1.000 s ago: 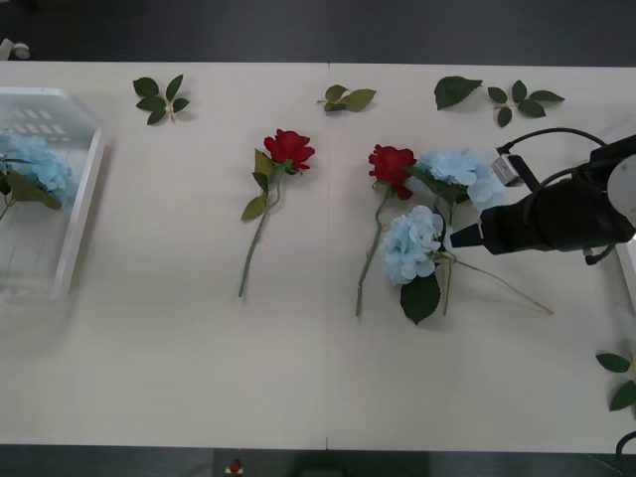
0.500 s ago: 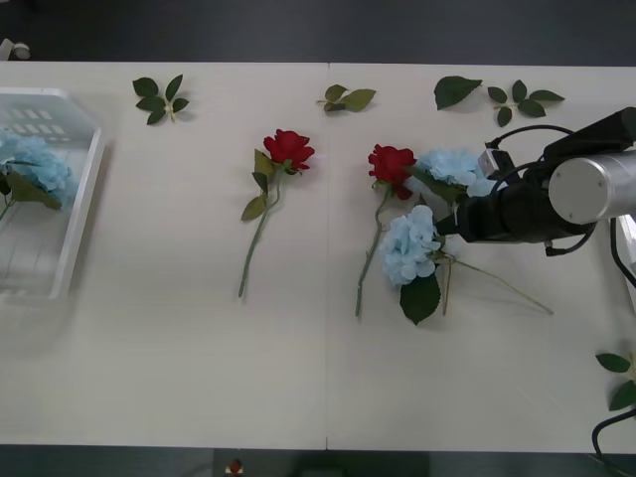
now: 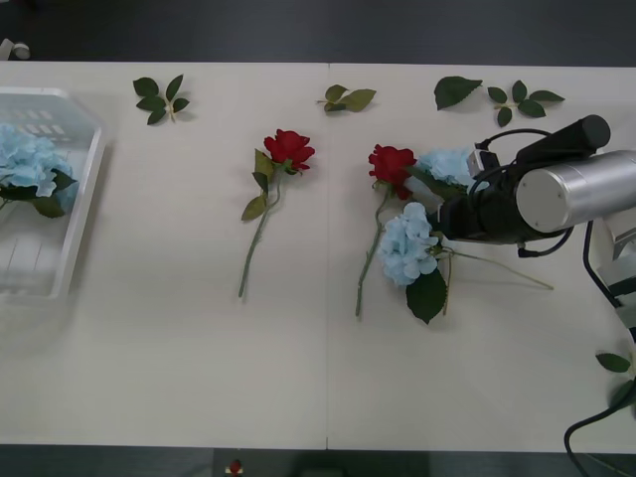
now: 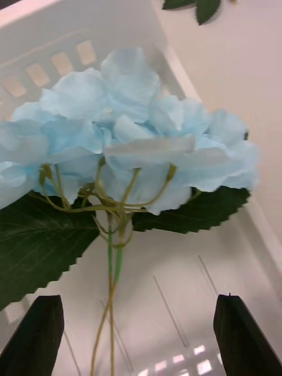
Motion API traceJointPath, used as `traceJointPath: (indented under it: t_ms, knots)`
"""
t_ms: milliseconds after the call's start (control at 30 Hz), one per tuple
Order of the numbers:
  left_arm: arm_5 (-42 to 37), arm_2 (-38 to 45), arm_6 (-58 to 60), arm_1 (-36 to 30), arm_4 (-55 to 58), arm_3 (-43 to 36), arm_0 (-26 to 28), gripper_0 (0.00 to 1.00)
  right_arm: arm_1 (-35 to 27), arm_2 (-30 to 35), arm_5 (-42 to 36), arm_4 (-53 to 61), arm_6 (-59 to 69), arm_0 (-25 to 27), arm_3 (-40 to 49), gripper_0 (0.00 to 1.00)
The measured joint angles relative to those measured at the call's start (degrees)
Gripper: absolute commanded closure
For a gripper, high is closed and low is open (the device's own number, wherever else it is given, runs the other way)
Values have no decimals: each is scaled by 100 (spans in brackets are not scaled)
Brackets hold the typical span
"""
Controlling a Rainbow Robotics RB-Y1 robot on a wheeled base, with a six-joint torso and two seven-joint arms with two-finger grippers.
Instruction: Put the red flowers into the right box and the blue flowers into the left box
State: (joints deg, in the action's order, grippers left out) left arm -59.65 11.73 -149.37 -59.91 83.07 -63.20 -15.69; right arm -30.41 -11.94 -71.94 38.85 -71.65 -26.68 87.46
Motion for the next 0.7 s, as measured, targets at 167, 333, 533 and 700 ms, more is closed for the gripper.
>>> traceJointPath:
  t_ms: [167, 333, 533, 700]
  knots:
    - [-966, 718, 0, 4, 1, -473, 0, 21, 0, 0, 131, -1, 2, -13, -207, 0]
    - [-1632, 1011, 66, 4, 75, -1306, -1, 22, 1, -1, 246, -113, 2, -108, -491, 0]
    - [-1917, 681, 1761, 4, 93, -2159, -225, 21, 2, -18, 345, -130, 2, -219, -690, 1]
    - [-1640, -177, 2116, 30, -169, -2593, -590, 22, 2, -189, 471, -207, 3, -322, -835, 6]
